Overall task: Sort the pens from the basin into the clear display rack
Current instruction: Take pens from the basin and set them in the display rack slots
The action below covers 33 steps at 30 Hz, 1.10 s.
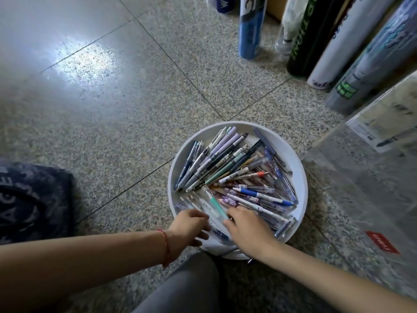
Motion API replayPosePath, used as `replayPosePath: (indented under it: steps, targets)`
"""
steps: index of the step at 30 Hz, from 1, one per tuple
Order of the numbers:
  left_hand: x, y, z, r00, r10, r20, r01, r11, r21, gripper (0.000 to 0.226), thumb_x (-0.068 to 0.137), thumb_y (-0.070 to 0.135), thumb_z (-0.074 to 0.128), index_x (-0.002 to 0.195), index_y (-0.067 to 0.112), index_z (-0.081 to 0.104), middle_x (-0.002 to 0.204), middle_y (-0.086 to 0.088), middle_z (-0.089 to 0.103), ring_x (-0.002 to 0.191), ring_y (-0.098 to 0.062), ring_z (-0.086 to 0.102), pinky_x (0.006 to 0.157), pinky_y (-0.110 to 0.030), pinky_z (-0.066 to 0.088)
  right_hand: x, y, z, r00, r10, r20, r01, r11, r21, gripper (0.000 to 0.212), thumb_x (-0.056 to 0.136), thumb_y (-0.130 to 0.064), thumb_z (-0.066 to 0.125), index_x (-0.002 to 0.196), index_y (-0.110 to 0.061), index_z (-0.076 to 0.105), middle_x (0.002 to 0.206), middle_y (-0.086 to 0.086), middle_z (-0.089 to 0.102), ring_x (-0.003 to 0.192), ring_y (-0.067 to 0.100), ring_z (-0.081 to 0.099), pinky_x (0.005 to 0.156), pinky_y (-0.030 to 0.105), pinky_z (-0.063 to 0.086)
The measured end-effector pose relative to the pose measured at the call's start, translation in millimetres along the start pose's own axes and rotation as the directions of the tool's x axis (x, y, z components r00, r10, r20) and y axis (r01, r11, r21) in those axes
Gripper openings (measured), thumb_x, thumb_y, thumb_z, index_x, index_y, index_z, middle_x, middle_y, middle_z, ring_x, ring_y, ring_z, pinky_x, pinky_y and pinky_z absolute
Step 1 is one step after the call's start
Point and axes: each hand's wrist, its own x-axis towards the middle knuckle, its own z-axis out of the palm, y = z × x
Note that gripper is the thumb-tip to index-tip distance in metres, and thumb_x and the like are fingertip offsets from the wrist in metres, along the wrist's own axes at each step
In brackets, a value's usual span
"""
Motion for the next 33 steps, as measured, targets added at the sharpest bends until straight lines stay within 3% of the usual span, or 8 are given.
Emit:
replayPosePath:
  steps: [5,9,12,16,19,24,27,33]
  targets:
    - [-0.8,10.2,16.4,0.996,0.059,0.074,-0.053,0.995,-0.085,0.012,0.095,0.02,0.049,0.093,0.011,0.057,0.079,-0.003,0.061,0.066,-0.012,0.057,0.056,-0.021,0.045,-1.2,7.1,-7.1,0.996,-0.073,0.057,0.072,0.997,0.026,0.021,0.098,-0.023,0.04,0.099,-0.011,0.058,0.095,0.004,0.05,0.091,0.024,0.054,0.078,0.038,0.045]
    - [2.9,11.9,12.7,0.999,0.027,0.04,-0.019,0.98,-0.196,0.015,0.096,0.019,0.047,0.097,0.008,0.056,0.08,-0.006,0.062,0.07,-0.016,0.06,0.061,-0.026,0.047,-2.1,10.8,-16.0,0.991,-0.134,0.031,0.132,0.99,0.056,0.022,0.093,-0.029,0.053,0.109,-0.016,0.061,0.1,0.002,0.057,0.092,0.018,0.055,0.081,0.036,0.047]
    - [3.7,17.4,7.9,0.998,0.058,-0.01,-0.059,0.961,-0.27,0.017,0.098,0.015,0.039,0.089,0.009,0.051,0.076,-0.009,0.063,0.069,-0.019,0.063,0.059,-0.028,0.049,-0.8,16.9,-26.7,0.992,-0.124,-0.007,0.124,0.986,0.11,0.02,0.088,-0.029,0.063,0.105,-0.019,0.061,0.094,-0.003,0.059,0.087,0.014,0.057,0.079,0.03,0.048]
    - [7.3,30.5,-3.7,0.992,0.088,-0.094,-0.113,0.946,-0.305,0.016,0.099,0.012,0.034,0.096,0.005,0.048,0.077,-0.011,0.064,0.065,-0.021,0.064,0.055,-0.032,0.055,1.7,36.4,-48.9,0.995,-0.09,-0.048,0.092,0.995,0.033,0.01,0.09,-0.018,0.059,0.098,-0.016,0.065,0.1,-0.001,0.06,0.093,0.013,0.055,0.085,0.027,0.044]
    - [-1.4,41.1,-1.9,0.992,0.091,0.086,-0.069,0.971,-0.228,0.016,0.097,0.011,0.04,0.096,0.004,0.054,0.079,-0.011,0.066,0.064,-0.021,0.068,0.06,-0.035,0.058,0.2,43.3,-68.1,0.992,-0.052,-0.117,0.064,0.993,0.102,0.011,0.092,-0.017,0.055,0.095,-0.018,0.065,0.093,-0.003,0.061,0.083,0.009,0.056,0.075,0.022,0.043]
    - [-29.2,53.9,29.1,0.889,0.131,0.439,-0.145,0.989,-0.002,0.02,0.099,0.015,0.035,0.105,0.013,0.055,0.086,-0.005,0.064,0.079,-0.016,0.065,0.073,-0.033,0.055,-6.4,25.5,-102.1,0.993,-0.022,-0.119,0.084,0.834,0.546,0.017,0.095,-0.01,0.05,0.106,-0.019,0.06,0.075,-0.007,0.061,0.046,0.002,0.052,0.047,0.015,0.045]
    - [-41.1,60.6,48.1,0.836,0.173,0.521,-0.159,0.985,-0.071,0.022,0.1,0.016,0.032,0.109,0.014,0.052,0.081,-0.002,0.06,0.078,-0.014,0.063,0.073,-0.03,0.053,-19.1,21.3,-120.1,0.99,-0.085,-0.11,0.132,0.831,0.54,0.015,0.091,-0.004,0.055,0.097,-0.014,0.066,0.067,-0.007,0.059,0.046,0.0,0.05,0.047,0.013,0.043]
    - [-66.3,86.6,72.1,0.748,0.324,0.58,-0.281,0.945,-0.166,0.029,0.1,0.015,0.031,0.121,0.007,0.05,0.077,-0.003,0.058,0.08,-0.019,0.061,0.087,-0.042,0.048,-59.5,28.4,-156.2,0.993,-0.071,-0.094,0.117,0.704,0.7,0.021,0.089,-0.002,0.055,0.108,0.0,0.063,0.075,0.004,0.062,0.058,0.004,0.057,0.053,0.012,0.047]
